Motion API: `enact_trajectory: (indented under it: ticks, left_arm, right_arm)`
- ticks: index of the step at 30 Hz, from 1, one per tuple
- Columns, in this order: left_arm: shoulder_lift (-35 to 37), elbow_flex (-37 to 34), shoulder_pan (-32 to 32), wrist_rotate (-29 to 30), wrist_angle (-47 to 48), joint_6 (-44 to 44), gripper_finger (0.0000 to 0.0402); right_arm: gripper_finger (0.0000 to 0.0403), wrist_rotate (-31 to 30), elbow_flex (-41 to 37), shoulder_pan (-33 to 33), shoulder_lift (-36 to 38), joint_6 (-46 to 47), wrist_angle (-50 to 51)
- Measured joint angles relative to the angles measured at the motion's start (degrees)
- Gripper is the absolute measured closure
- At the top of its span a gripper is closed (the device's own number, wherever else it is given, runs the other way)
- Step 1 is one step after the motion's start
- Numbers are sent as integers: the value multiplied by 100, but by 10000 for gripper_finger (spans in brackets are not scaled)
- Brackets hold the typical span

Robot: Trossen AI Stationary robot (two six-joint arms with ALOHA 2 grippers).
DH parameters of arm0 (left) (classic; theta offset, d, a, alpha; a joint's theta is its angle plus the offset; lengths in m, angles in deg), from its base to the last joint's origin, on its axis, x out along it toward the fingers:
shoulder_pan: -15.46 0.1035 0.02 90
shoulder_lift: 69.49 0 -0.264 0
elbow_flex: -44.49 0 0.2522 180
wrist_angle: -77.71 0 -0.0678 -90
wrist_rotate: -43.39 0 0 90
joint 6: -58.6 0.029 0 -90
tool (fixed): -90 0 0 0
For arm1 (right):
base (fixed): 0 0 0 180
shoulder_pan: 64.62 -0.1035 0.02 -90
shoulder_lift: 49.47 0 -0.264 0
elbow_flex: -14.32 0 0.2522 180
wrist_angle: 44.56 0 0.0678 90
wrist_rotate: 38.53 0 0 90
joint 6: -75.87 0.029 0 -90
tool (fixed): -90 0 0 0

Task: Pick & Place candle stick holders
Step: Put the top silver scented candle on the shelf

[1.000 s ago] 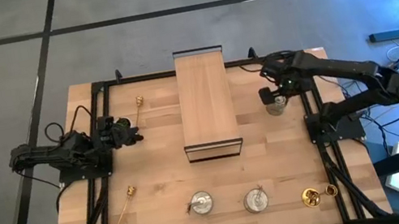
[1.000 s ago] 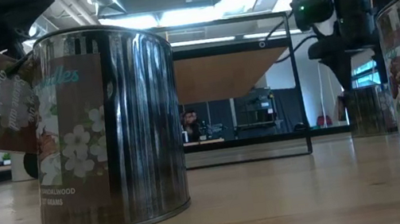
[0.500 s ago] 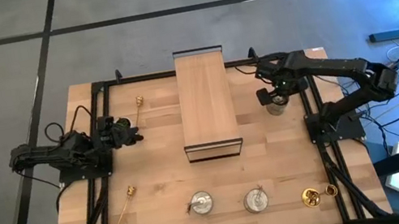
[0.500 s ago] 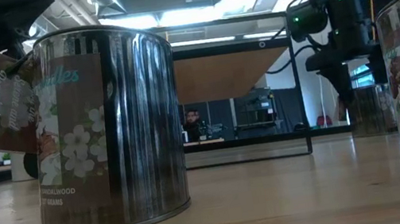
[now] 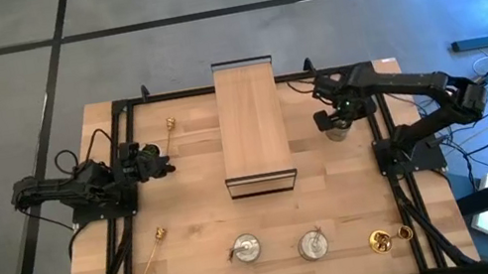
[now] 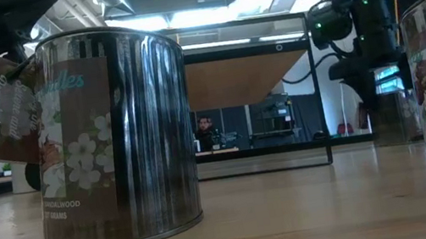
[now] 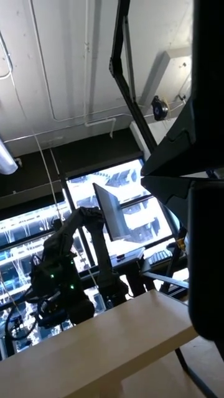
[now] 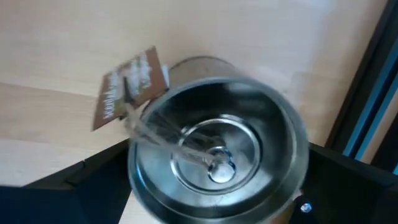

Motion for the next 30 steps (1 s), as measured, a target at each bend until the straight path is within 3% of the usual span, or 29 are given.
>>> enact_trajectory:
  ticks: [20,30]
  left_arm:
    - [1,0,-1,1,-6,42,400]
    - [1,0,0,-52,-90,44,400]
  right_arm:
    - [4,-491,-359,-208,0,-150,-817]
    - [4,93,-359,-208,0,-164,-1096]
